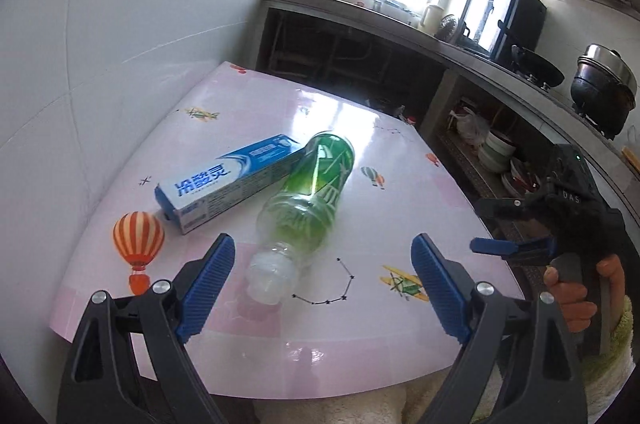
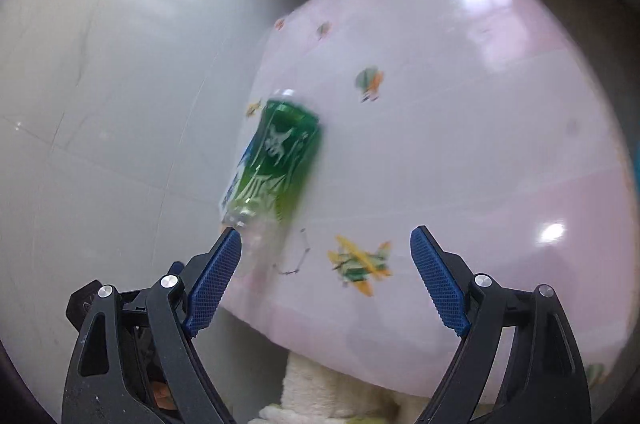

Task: Collect trash
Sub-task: 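Grasp the green bottle with the right gripper while the left grasps the toothpaste box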

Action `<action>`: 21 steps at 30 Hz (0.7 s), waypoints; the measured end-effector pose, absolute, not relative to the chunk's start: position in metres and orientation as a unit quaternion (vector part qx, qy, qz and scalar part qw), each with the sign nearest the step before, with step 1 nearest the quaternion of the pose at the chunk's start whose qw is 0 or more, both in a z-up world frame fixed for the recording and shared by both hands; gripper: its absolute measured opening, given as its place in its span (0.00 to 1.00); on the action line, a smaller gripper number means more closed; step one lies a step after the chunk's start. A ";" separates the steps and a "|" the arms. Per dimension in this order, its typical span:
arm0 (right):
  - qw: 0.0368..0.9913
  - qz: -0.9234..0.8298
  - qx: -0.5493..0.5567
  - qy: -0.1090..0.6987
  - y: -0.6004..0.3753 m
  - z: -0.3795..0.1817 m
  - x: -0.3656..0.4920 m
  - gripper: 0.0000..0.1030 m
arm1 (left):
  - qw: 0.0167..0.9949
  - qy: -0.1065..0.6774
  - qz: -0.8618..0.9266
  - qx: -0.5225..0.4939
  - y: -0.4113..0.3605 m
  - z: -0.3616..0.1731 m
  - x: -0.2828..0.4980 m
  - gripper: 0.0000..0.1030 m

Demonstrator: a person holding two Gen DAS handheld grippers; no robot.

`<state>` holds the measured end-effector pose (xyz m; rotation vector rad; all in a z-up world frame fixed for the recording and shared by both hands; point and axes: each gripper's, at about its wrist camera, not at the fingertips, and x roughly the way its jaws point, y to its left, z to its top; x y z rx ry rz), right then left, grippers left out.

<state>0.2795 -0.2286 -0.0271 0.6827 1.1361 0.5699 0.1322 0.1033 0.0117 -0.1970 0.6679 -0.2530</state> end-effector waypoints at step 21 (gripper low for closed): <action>0.708 0.263 0.287 0.589 -0.094 -0.075 0.325 0.68 | 0.939 0.323 -0.053 -0.102 0.153 -0.008 0.198 0.85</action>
